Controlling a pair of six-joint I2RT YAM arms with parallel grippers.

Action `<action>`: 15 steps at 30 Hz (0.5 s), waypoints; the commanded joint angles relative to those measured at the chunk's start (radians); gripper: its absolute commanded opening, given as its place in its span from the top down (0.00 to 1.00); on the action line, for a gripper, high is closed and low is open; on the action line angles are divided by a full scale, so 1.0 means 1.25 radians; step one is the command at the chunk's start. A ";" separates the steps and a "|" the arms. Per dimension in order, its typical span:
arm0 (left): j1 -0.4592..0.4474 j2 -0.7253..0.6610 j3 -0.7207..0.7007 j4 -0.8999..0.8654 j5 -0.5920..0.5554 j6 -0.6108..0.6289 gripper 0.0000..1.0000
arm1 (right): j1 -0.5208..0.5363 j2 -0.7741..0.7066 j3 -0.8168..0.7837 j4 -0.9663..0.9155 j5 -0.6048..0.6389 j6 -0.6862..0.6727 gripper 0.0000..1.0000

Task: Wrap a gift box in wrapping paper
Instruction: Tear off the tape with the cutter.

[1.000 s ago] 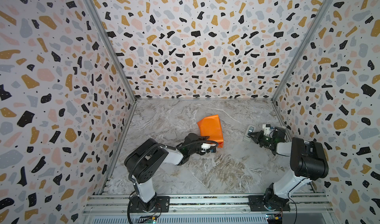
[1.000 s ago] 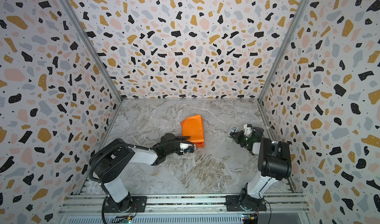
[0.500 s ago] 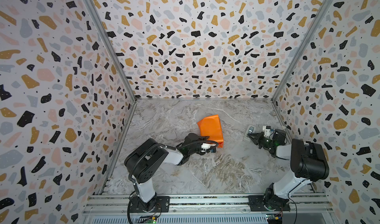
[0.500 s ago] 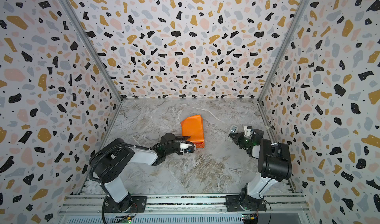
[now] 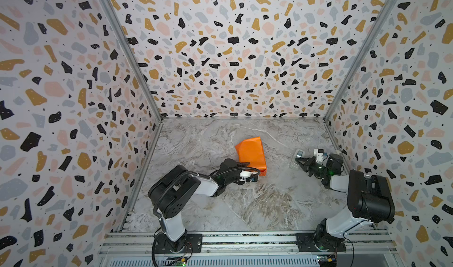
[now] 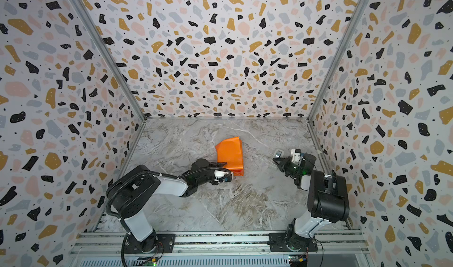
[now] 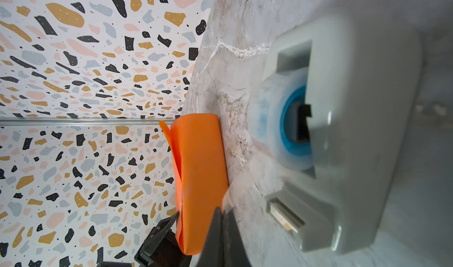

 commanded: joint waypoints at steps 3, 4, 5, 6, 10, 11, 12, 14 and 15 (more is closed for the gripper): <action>0.005 0.028 0.005 -0.067 -0.004 -0.015 0.46 | 0.011 -0.050 -0.036 -0.025 -0.045 -0.021 1.00; 0.005 0.029 0.005 -0.067 -0.003 -0.015 0.46 | 0.015 -0.055 -0.041 -0.029 -0.042 -0.024 1.00; 0.005 0.029 0.005 -0.067 -0.001 -0.015 0.46 | 0.018 -0.058 -0.047 -0.034 -0.040 -0.028 1.00; 0.005 0.029 0.006 -0.067 -0.002 -0.015 0.46 | 0.022 -0.061 -0.053 -0.037 -0.037 -0.030 1.00; 0.005 0.029 0.006 -0.067 -0.002 -0.015 0.46 | 0.039 -0.064 -0.066 -0.066 -0.013 -0.052 1.00; 0.005 0.029 0.006 -0.067 -0.001 -0.015 0.47 | 0.040 -0.060 -0.070 -0.074 -0.005 -0.058 1.00; 0.005 0.029 0.006 -0.067 -0.002 -0.014 0.46 | 0.039 -0.055 -0.073 -0.077 0.002 -0.061 1.00; 0.005 0.028 0.006 -0.067 0.000 -0.015 0.47 | 0.040 -0.041 -0.073 -0.092 0.018 -0.072 1.00; 0.005 0.028 0.006 -0.067 0.000 -0.015 0.46 | 0.039 -0.035 -0.074 -0.094 0.026 -0.073 1.00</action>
